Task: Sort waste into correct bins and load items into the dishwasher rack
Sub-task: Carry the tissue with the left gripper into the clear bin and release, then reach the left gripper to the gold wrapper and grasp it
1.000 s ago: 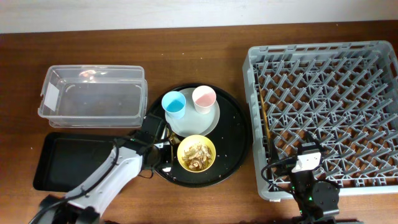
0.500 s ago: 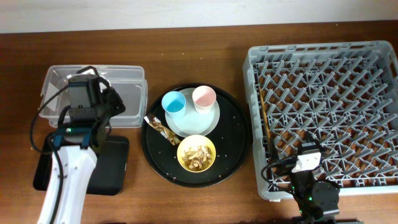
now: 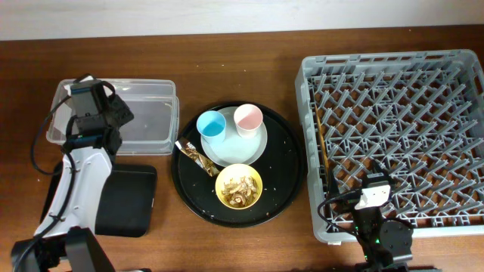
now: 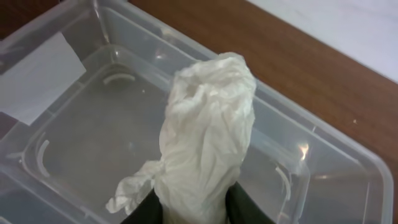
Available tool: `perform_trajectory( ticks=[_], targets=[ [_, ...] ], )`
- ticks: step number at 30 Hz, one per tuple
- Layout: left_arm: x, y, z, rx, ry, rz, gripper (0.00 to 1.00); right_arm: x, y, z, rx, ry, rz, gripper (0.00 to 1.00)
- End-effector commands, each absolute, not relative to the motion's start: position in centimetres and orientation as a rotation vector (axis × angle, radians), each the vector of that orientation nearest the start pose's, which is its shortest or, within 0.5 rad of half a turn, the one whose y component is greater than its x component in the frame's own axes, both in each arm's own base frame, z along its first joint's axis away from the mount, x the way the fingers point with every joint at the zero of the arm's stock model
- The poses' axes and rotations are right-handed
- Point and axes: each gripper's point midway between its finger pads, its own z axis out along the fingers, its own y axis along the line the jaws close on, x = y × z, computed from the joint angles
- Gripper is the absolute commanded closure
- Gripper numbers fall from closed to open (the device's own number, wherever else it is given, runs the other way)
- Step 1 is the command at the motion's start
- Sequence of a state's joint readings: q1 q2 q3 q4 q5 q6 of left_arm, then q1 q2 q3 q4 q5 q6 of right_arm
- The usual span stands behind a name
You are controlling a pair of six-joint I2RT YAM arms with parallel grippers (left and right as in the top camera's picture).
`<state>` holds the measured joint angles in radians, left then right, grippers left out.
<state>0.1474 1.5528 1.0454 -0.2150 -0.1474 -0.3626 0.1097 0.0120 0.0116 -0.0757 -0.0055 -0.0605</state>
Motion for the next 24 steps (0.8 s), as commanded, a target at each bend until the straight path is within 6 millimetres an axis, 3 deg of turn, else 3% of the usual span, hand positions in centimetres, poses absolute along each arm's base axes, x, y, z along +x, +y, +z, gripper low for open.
perform_trajectory(
  ticks=[1,2,3,4,6,9,12,14,15,17,19,22,24],
  targets=[
    [44.2,9.5,14.1,-0.656,2.194,0.074,0.68,24.4,3.1,15.6,-0.156,1.642,0.051,0.02],
    [44.3,9.5,13.5,-0.657,2.207,0.074,0.67,24.4,3.1,15.6,-0.156,1.642,0.051,0.02],
    [44.3,9.5,13.2,-0.658,2.212,0.075,0.6,24.4,3.1,15.6,-0.156,1.642,0.051,0.02],
    [44.3,9.5,12.6,-0.661,2.226,0.077,0.45,24.4,3.1,15.6,-0.156,1.642,0.051,0.02],
    [44.7,9.6,12.3,-0.64,2.226,0.084,0.37,24.4,3.1,15.6,-0.156,1.642,0.05,0.02],
    [45.5,8.3,16.0,-0.522,2.201,0.041,0.36,24.4,3.1,15.6,-0.156,1.642,0.051,0.02],
    [43.0,2.2,20.5,-0.415,2.285,-0.165,0.38,24.4,3.1,15.6,-0.156,1.642,0.051,0.02],
    [39.9,-2.1,20.9,-0.403,2.37,-0.252,0.44,24.4,3.1,15.6,-0.156,1.642,0.051,0.02],
    [38.0,-4.4,20.3,-0.398,2.437,-0.271,0.44,24.4,3.1,15.6,-0.156,1.642,0.051,0.02],
    [35.4,-7.3,18.7,-0.403,2.55,-0.273,0.44,24.4,3.1,15.6,-0.156,1.642,0.051,0.02],
    [32.1,-10.9,15.8,-0.418,2.679,-0.284,0.44,24.4,3.1,15.6,-0.156,1.642,0.051,0.02],
    [30.2,-10.8,12.7,-0.572,2.68,-0.127,0.48,24.4,3.1,15.6,-0.156,1.642,0.051,0.02],
    [29.3,-10.5,10.9,-0.676,2.669,-0.091,0.59,24.4,3.1,15.6,-0.156,1.642,0.051,0.02]
  ],
)
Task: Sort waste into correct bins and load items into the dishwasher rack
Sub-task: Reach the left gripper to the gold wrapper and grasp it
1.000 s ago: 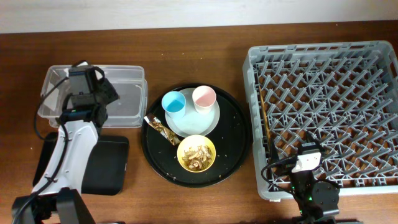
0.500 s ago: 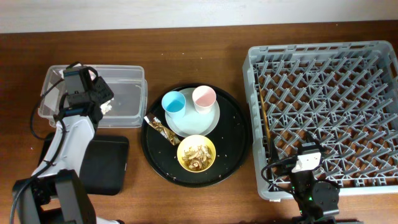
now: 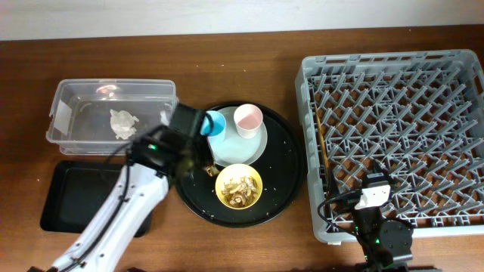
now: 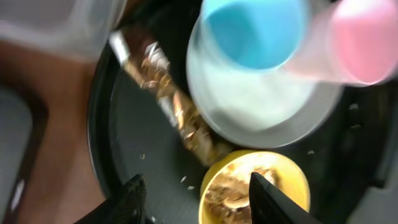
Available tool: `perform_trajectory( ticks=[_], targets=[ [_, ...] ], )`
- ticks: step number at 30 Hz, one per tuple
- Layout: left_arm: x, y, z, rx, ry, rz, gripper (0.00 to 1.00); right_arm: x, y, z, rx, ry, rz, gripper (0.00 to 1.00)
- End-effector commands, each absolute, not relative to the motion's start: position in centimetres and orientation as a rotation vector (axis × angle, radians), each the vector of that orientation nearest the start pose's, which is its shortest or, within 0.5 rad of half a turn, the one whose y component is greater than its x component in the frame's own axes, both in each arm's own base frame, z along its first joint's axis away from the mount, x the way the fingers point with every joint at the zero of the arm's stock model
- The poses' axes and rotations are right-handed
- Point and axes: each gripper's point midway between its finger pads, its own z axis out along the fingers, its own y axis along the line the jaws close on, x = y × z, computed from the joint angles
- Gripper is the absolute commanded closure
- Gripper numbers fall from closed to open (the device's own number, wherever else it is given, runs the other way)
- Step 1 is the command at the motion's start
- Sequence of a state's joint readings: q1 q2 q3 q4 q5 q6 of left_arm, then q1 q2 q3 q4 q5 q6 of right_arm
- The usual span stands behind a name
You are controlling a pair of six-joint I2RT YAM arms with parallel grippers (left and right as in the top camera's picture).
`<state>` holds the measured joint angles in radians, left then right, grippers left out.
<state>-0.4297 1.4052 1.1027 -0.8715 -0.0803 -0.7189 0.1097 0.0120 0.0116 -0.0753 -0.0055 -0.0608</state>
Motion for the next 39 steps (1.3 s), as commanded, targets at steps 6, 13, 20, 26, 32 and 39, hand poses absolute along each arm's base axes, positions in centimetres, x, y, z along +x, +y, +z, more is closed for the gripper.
perform_trajectory(
  ticks=[6,13,20,26,32,39],
  targets=[
    [29.9,-11.5,6.3,-0.687,2.602,-0.225,0.62,24.4,3.1,15.6,-0.156,1.642,0.051,0.02],
    [31.2,-11.6,3.0,-0.691,2.563,-0.218,0.61,24.4,3.1,15.6,-0.156,1.642,0.051,0.02],
    [32.0,-12.0,1.3,-0.691,2.57,-0.218,0.62,24.4,3.1,15.6,-0.156,1.642,0.051,0.02],
    [31.3,-11.7,0.3,-0.694,2.6,-0.187,0.7,24.4,3.1,15.6,-0.156,1.642,0.051,0.02],
    [31.3,-11.7,0.1,-0.694,2.604,-0.182,0.88,24.4,3.1,15.6,-0.156,1.642,0.051,0.02],
    [30.7,-11.5,2.6,-0.689,2.588,-0.213,1.0,24.4,3.1,15.6,-0.156,1.642,0.051,0.02]
  ],
)
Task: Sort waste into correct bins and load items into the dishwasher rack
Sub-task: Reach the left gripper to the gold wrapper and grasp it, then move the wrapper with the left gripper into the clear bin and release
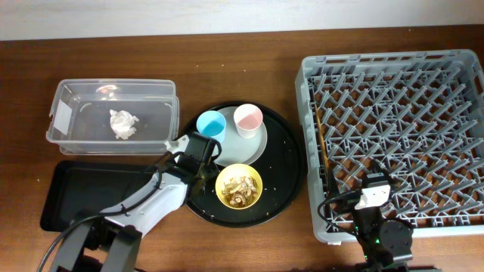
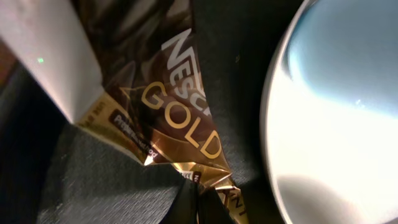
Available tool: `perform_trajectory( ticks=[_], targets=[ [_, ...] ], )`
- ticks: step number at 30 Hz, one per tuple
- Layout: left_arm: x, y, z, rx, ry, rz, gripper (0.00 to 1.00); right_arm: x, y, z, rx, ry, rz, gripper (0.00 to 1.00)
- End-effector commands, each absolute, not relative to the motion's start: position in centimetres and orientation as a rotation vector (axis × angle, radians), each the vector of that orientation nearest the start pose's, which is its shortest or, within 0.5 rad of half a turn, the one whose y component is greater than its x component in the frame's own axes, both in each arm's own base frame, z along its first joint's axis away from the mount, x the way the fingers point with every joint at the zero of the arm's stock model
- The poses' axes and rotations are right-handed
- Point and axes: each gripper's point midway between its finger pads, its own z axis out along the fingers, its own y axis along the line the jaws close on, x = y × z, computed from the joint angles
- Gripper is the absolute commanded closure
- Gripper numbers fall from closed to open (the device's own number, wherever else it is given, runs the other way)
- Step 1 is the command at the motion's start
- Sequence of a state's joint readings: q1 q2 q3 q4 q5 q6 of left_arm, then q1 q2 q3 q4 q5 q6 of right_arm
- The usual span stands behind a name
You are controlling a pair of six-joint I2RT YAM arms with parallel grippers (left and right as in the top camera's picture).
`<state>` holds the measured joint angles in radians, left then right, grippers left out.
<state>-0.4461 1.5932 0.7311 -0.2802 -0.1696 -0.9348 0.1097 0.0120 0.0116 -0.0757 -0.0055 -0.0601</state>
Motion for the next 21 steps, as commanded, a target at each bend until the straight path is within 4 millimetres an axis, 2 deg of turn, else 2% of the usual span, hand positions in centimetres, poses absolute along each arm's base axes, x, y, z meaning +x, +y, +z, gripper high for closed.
perform_trajectory(
  ticks=[1,4,7,10,12,14,16,17,18,21],
  targets=[
    [30.2,-11.8,4.3,-0.676,2.58,-0.265,1.0,24.4,3.1,15.6,-0.156,1.642,0.051,0.02],
    [29.4,-11.6,9.6,-0.641,2.484,-0.366,1.0,24.4,3.1,15.6,-0.156,1.642,0.051,0.02],
    [29.6,-10.8,17.1,-0.509,2.266,-0.447,1.0,24.4,3.1,15.6,-0.156,1.642,0.051,0.02],
    [29.8,-7.3,22.9,-0.482,2.058,-0.338,1.0,24.4,3.1,15.6,-0.156,1.642,0.051,0.02],
    [30.6,-4.0,25.4,-0.542,1.97,-0.254,1.0,24.4,3.1,15.6,-0.156,1.642,0.051,0.02],
    [32.6,0.3,25.8,-0.631,1.918,-0.141,1.0,24.4,3.1,15.6,-0.156,1.642,0.051,0.02],
    [34.4,3.0,25.0,-0.665,1.905,-0.075,0.99,24.4,3.1,15.6,-0.156,1.642,0.051,0.02],
    [36.0,4.1,23.8,-0.688,1.92,-0.097,0.99,24.4,3.1,15.6,-0.156,1.642,0.051,0.02],
    [38.3,4.9,21.3,-0.703,1.961,-0.157,1.0,24.4,3.1,15.6,-0.156,1.642,0.051,0.02],
    [41.0,5.5,18.0,-0.716,2.002,-0.185,0.99,24.4,3.1,15.6,-0.156,1.642,0.051,0.02]
  ],
)
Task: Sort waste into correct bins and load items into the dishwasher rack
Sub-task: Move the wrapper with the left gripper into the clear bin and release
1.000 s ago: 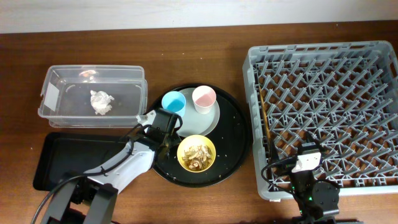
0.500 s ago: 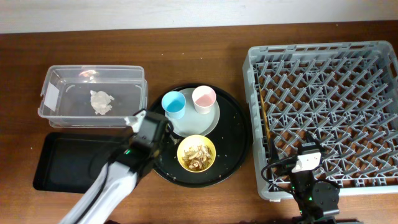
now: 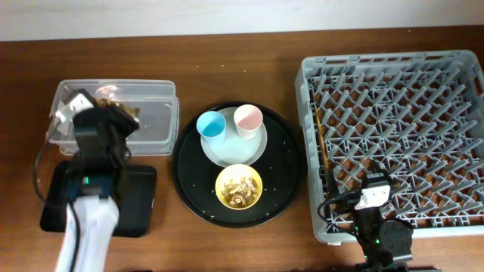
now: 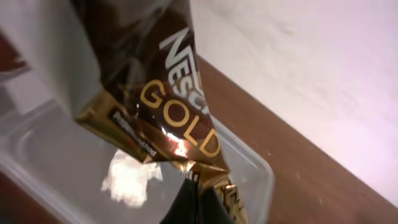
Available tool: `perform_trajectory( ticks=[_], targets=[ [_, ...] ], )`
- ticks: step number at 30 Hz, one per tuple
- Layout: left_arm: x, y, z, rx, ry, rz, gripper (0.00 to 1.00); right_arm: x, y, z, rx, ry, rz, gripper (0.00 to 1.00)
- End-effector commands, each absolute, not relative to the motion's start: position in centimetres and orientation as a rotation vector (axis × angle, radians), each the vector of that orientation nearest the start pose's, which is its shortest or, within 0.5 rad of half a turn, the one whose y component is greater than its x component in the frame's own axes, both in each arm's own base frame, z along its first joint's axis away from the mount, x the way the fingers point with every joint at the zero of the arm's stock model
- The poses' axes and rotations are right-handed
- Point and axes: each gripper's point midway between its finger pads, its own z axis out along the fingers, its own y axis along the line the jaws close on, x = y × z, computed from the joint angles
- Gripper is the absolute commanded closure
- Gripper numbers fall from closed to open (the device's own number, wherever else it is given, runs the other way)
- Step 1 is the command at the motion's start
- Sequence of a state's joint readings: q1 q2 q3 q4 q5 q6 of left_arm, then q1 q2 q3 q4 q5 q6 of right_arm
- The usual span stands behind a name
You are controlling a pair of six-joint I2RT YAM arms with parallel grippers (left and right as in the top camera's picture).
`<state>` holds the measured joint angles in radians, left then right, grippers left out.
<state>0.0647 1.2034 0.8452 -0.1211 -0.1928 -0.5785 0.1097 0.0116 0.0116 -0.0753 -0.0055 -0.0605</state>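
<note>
My left gripper (image 4: 193,200) is shut on a brown and gold coffee sachet wrapper (image 4: 168,106), which hangs over the clear plastic bin (image 4: 261,169). A crumpled white tissue (image 4: 130,177) lies inside that bin. Overhead, the left gripper (image 3: 107,121) and the wrapper (image 3: 121,110) sit above the bin (image 3: 155,128) at the far left. On the round black tray (image 3: 283,162) a white plate (image 3: 231,151) carries a blue cup (image 3: 211,124) and a pink cup (image 3: 247,118). A yellow bowl (image 3: 239,187) holds food scraps. The right arm (image 3: 375,198) rests at the front of the grey dishwasher rack (image 3: 393,136); its fingers cannot be made out.
A black rectangular bin (image 3: 136,200) lies in front of the clear one, partly under my left arm. A thin wooden stick (image 3: 321,140) lies along the rack's left side. Brown table shows between the tray and the rack.
The left gripper held the wrapper down on the round tray beside the white plate. Now it holds the wrapper up over the clear bin at the left. The right arm has not moved.
My left gripper first held a crumpled tissue over the clear bin. Then the tissue lay in the bin and the gripper was open over the round tray near the wrapper. It then was shut on the wrapper, which now hangs over the clear bin.
</note>
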Motion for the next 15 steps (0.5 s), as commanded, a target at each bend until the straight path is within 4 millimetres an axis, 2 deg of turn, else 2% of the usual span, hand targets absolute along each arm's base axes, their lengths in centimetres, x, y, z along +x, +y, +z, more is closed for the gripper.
perform_trajectory(
  ticks=[1,2,3,4,5,6,8,9,11,12,13,14,15],
  targets=[
    [42.0,5.7,16.1,-0.727,2.021,-0.177,0.83,24.4,3.1,15.6,-0.156,1.642,0.051,0.02],
    [42.5,5.8,15.1,-0.729,2.033,-0.176,0.8,24.4,3.1,15.6,-0.156,1.642,0.051,0.02],
    [42.8,5.8,14.5,-0.73,2.039,-0.176,0.67,24.4,3.1,15.6,-0.156,1.642,0.051,0.01],
    [43.1,5.8,14.4,-0.728,2.034,-0.178,0.47,24.4,3.1,15.6,-0.156,1.642,0.051,0.02],
    [43.2,5.8,14.6,-0.726,2.028,-0.18,0.44,24.4,3.1,15.6,-0.156,1.642,0.051,0.02],
    [43.4,5.7,15.2,-0.72,2.02,-0.185,0.35,24.4,3.1,15.6,-0.156,1.642,0.051,0.02],
    [42.7,5.0,16.3,-0.712,2.067,-0.221,0.35,24.4,3.1,15.6,-0.156,1.642,0.051,0.02],
    [41.9,4.6,16.8,-0.716,2.105,-0.23,0.36,24.4,3.1,15.6,-0.156,1.642,0.051,0.02],
    [38.5,3.8,17.9,-0.742,2.223,-0.23,0.5,24.4,3.1,15.6,-0.156,1.642,0.051,0.02],
    [35.8,3.8,18.2,-0.767,2.285,-0.197,0.62,24.4,3.1,15.6,-0.156,1.642,0.051,0.02],
    [33.1,4.3,18.5,-0.801,2.32,-0.129,0.69,24.4,3.1,15.6,-0.156,1.642,0.051,0.02],
    [31.3,4.9,18.8,-0.825,2.332,-0.065,0.73,24.4,3.1,15.6,-0.157,1.642,0.051,0.02],
    [29.1,5.3,19.2,-0.844,2.351,-0.014,0.9,24.4,3.1,15.6,-0.156,1.642,0.051,0.02]
  ],
)
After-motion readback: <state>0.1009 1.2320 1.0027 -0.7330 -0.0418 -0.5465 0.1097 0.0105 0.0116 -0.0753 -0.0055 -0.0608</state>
